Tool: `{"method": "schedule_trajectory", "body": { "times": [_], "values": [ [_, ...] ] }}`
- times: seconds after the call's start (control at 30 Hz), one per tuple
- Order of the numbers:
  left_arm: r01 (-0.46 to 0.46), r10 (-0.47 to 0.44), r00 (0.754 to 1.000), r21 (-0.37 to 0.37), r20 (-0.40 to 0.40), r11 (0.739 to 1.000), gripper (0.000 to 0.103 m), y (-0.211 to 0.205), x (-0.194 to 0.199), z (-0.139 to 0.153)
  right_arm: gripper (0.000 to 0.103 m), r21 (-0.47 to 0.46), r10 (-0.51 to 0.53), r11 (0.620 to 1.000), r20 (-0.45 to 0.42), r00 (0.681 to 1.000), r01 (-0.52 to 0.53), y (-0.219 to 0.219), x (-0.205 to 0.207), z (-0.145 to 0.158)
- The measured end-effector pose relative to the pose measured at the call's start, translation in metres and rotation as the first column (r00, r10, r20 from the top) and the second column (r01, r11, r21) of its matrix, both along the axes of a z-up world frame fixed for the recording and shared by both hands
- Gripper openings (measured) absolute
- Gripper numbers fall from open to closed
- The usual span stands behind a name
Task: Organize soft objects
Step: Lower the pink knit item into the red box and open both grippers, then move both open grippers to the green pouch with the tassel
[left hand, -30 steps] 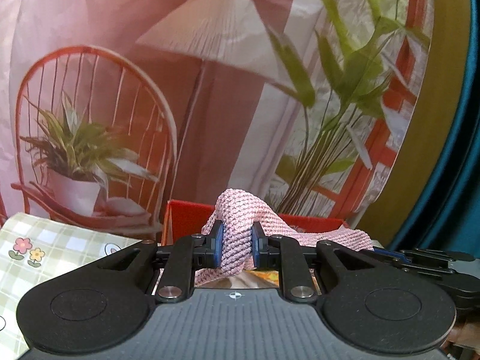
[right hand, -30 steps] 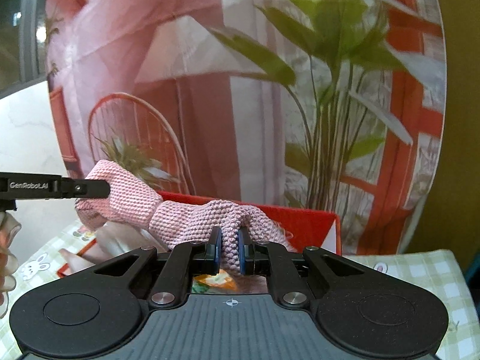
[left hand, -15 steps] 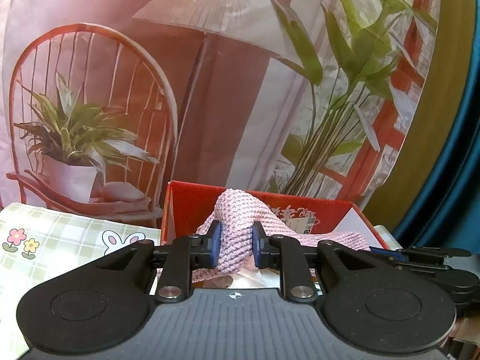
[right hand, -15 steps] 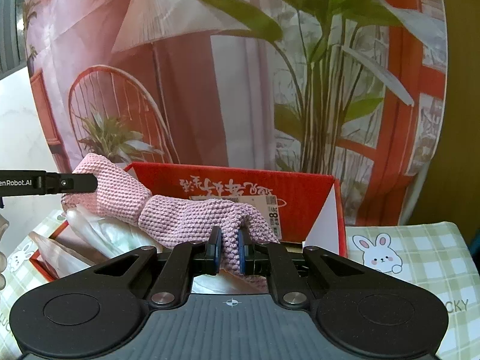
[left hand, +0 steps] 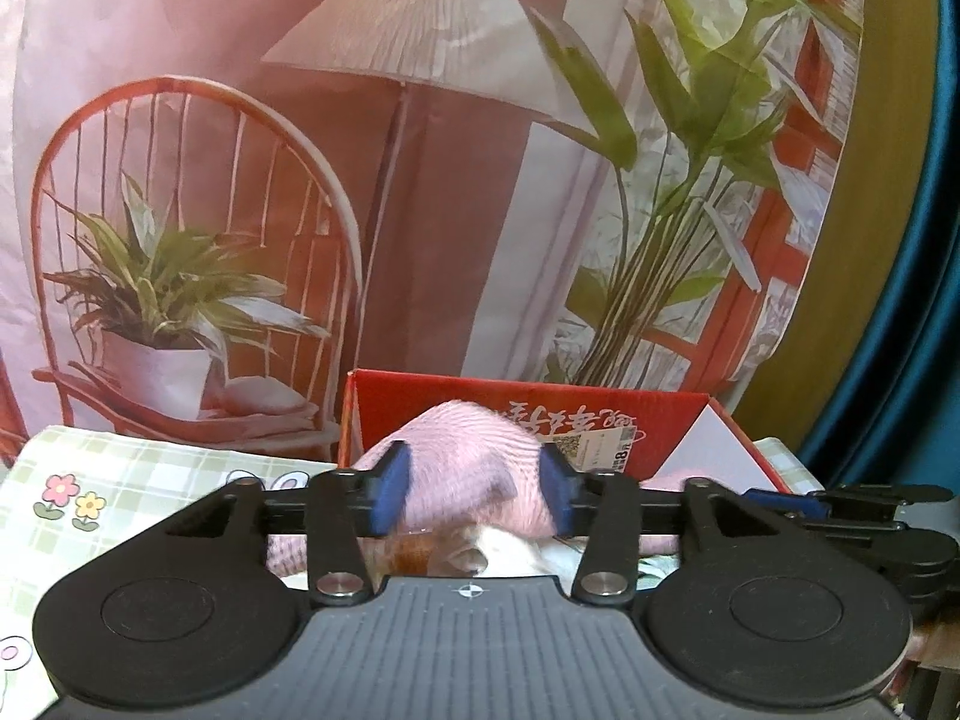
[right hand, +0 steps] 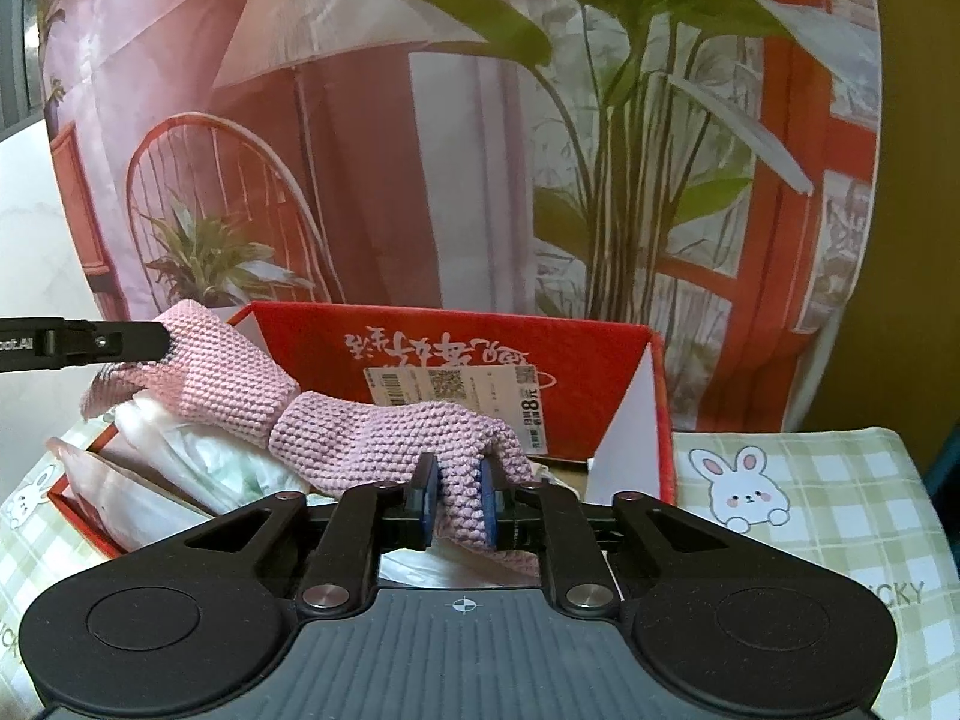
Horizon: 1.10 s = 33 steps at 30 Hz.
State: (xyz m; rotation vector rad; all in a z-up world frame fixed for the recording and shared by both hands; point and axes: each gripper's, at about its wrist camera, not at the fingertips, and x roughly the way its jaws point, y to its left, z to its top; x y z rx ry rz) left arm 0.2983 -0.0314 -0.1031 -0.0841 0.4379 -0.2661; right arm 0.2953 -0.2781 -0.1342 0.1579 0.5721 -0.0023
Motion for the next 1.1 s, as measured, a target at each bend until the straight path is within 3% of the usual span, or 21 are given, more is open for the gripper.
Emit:
{"method": "schedule_trajectory", "body": {
  "times": [0.07, 0.13, 0.2, 0.4, 0.57, 1.1],
  "values": [
    [-0.004, 0.004, 1.0, 0.012, 0.004, 1.0, 0.058, 0.0, -0.004, 0.002, 0.024, -0.011, -0.016, 1.0, 0.004, 1.0, 0.016, 0.0, -0.003, 0.002],
    [-0.004, 0.004, 1.0, 0.019, 0.007, 1.0, 0.06, 0.0, -0.007, 0.005, 0.038, -0.029, -0.024, 0.999, 0.009, 1.0, 0.025, 0.0, -0.006, 0.004],
    [-0.008, 0.007, 1.0, 0.024, 0.015, 1.0, 0.07, 0.0, -0.012, 0.008, 0.042, -0.051, -0.022, 0.998, 0.02, 1.0, 0.023, 0.001, -0.01, 0.006],
    [-0.011, 0.009, 0.999, 0.067, 0.033, 0.998, 0.084, -0.007, -0.029, 0.013, 0.049, -0.057, -0.029, 0.998, 0.033, 0.999, 0.031, 0.0, -0.027, 0.009],
    [-0.018, 0.016, 0.999, 0.091, 0.029, 0.996, 0.09, -0.013, -0.043, 0.013, 0.052, -0.048, -0.027, 0.998, 0.051, 0.998, 0.03, 0.0, -0.042, 0.012],
    [-0.012, 0.014, 1.0, 0.104, -0.017, 0.994, 0.095, -0.029, -0.092, -0.009, 0.058, -0.074, 0.045, 0.997, 0.116, 0.992, -0.037, -0.008, -0.111, 0.017]
  ]
}}
